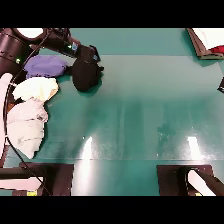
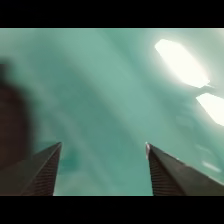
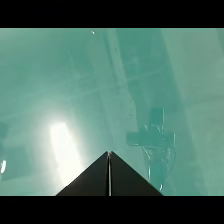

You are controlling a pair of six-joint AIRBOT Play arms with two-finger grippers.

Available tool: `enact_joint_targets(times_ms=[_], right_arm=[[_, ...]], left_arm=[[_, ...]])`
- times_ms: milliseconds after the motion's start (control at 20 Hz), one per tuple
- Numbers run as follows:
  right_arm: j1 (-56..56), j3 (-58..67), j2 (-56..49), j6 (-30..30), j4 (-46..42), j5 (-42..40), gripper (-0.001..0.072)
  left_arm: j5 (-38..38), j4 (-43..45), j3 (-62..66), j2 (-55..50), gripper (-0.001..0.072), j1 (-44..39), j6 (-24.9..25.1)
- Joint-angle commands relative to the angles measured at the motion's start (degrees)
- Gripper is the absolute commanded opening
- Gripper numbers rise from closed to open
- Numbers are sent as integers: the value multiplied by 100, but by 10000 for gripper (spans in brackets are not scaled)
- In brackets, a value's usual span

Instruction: Fold the shirts.

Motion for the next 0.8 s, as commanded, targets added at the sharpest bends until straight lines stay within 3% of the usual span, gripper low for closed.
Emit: enact_joint_targets(times_ms=[0, 150, 250, 500, 550, 650, 700, 750], right_arm=[[7, -2, 0, 2, 7, 37, 16], [7, -2, 0, 4, 7, 92, 16], [7, -2, 0, 4, 7, 164, 16], [7, -2, 2, 7, 7, 229, 16], [7, 0, 2, 7, 11, 227, 16], [7, 4, 4, 4, 11, 227, 16], [7, 7, 11, 7, 11, 225, 16], [7, 9, 55, 7, 9, 212, 16]], left_arm=[[710, 1620, -61, -391, 625, 238, -772], [719, 1270, -63, -1261, 628, 719, -765], [728, 903, -63, -1814, 695, 922, -761], [929, 229, -63, -2492, 675, 955, -761], [977, 153, -61, -2494, 562, 955, -761], [916, 149, 46, -2487, 128, 955, -758], [778, 149, 155, -2450, 32, 955, -728], [597, 144, 337, -2406, 25, 955, -708]])
